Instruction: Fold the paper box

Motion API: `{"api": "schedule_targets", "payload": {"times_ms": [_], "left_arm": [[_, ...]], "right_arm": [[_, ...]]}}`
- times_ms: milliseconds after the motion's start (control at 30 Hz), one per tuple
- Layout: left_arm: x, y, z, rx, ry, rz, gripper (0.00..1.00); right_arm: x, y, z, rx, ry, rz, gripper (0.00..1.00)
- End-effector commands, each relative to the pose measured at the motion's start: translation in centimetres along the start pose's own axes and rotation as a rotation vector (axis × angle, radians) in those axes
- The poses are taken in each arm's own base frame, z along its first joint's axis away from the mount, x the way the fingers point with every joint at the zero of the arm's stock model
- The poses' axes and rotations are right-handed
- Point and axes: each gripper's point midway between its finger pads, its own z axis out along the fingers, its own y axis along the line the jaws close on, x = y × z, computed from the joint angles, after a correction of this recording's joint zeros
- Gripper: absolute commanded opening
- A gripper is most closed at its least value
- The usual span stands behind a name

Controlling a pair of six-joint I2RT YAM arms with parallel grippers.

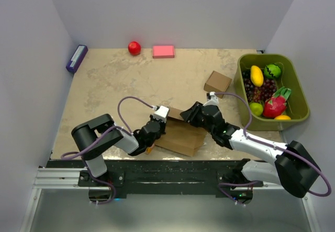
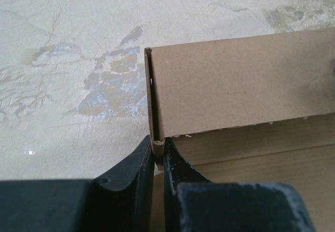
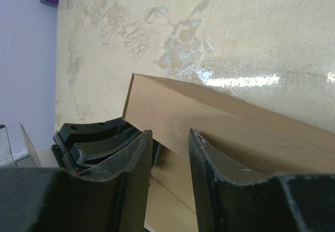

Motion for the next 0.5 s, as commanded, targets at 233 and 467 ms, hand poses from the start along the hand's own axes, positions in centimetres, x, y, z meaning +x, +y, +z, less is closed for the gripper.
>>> {"api": "schedule_targets", "payload": {"times_ms": [233, 467], "left_arm": [[0.2, -0.1, 0.0, 0.015, 0.027, 0.016, 0.0], [1.5, 0.3, -0.4, 0.013, 0.129, 0.011, 0.0]], "right_arm": [[-0.3, -1.9, -0.3, 0.052, -0.031, -0.08, 0.47], [-3.4, 1.4, -2.8, -0.003, -0.054, -0.325, 0.71]]}}
